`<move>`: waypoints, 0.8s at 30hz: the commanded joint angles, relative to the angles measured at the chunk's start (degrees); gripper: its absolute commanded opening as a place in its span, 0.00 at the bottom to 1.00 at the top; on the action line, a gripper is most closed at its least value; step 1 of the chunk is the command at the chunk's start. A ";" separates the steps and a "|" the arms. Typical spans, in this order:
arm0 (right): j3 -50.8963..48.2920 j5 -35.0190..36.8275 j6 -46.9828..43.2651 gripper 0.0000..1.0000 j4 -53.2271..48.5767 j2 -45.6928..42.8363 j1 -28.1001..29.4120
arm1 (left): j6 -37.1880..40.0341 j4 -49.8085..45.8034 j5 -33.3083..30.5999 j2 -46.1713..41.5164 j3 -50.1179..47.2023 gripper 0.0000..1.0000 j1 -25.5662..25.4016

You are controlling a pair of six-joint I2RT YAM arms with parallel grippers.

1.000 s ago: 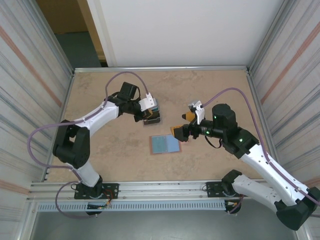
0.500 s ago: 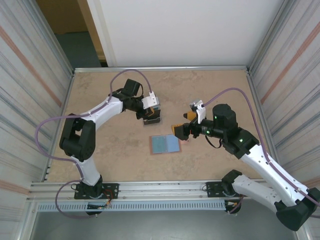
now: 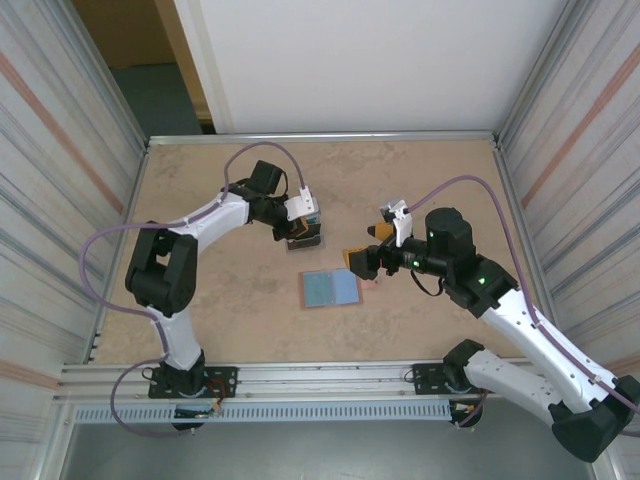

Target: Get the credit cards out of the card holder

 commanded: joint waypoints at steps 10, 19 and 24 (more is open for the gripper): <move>-1.23 1.27 2.04 0.99 1.44 -0.89 -0.55 | 1.25 -3.28 -0.73 3.07 3.87 0.03 0.52; -3.01 11.49 6.69 0.99 2.16 -4.24 -0.81 | 0.30 -3.80 -0.21 1.35 4.24 0.23 0.52; -2.92 12.30 7.21 0.99 1.36 -4.48 -0.96 | -1.00 -3.06 0.33 -1.45 2.81 0.24 0.52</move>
